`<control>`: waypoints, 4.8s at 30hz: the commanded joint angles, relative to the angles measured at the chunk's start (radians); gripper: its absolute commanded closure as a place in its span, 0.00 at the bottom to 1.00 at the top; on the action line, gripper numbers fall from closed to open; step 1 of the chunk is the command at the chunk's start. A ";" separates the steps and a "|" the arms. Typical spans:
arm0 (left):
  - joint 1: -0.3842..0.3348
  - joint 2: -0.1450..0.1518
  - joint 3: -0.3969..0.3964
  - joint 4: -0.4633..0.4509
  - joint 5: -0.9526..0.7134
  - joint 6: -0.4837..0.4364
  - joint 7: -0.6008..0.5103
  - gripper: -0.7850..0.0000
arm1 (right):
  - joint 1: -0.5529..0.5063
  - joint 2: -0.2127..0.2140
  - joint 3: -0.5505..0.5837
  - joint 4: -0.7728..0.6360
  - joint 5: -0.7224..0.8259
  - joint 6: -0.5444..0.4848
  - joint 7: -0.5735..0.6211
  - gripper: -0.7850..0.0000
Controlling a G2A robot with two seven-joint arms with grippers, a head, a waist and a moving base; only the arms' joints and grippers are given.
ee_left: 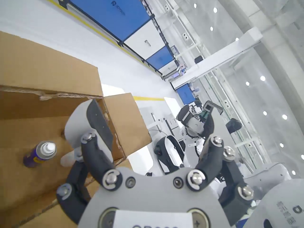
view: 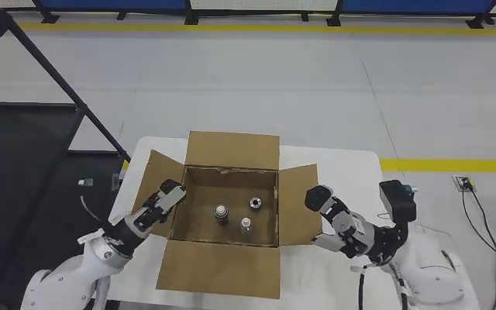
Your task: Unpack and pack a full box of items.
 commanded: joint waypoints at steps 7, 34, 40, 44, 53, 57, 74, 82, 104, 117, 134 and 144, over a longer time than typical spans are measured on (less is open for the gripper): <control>0.037 0.001 -0.021 -0.003 -0.008 -0.026 -0.006 0.00 | -0.001 0.000 0.004 0.000 0.004 -0.001 0.003 0.00; 0.096 0.026 -0.360 0.100 -0.336 0.024 -0.034 0.00 | 0.722 -0.124 -0.863 0.400 -0.819 0.689 0.448 0.00; 0.098 0.027 -0.362 0.101 -0.340 0.023 -0.033 0.00 | 0.777 -0.166 -0.943 0.536 -0.884 0.772 0.413 0.00; 0.098 0.027 -0.362 0.101 -0.340 0.023 -0.033 0.00 | 0.783 -0.185 -0.964 0.601 -0.889 0.796 0.404 0.00; 0.098 0.027 -0.362 0.101 -0.340 0.023 -0.033 0.00 | 0.781 -0.213 -0.980 0.688 -0.877 0.814 0.424 0.20; 0.098 0.027 -0.362 0.101 -0.340 0.023 -0.033 0.00 | 0.778 -0.222 -0.980 0.715 -0.871 0.817 0.430 0.63; 0.098 0.027 -0.362 0.101 -0.340 0.023 -0.033 0.00 | 0.738 -0.214 -0.886 0.464 -0.937 0.839 0.444 1.00; 0.098 0.027 -0.362 0.101 -0.340 0.023 -0.033 0.00 | 0.548 -0.131 -0.618 -0.090 -1.171 0.905 0.662 1.00; 0.098 0.027 -0.362 0.101 -0.340 0.023 -0.033 0.00 | -0.060 -0.060 0.122 0.019 -1.165 0.891 0.296 1.00; 0.098 0.027 -0.362 0.101 -0.340 0.023 -0.033 0.00 | 0.191 -0.054 0.021 0.336 -1.239 0.862 0.350 0.78; 0.098 0.027 -0.362 0.101 -0.340 0.023 -0.033 0.00 | 0.151 -0.044 0.027 0.215 -1.241 0.900 0.381 0.00; 0.099 0.027 -0.361 0.101 -0.340 0.024 -0.029 0.00 | 0.104 -0.046 -0.167 -0.406 -1.319 0.814 0.382 0.00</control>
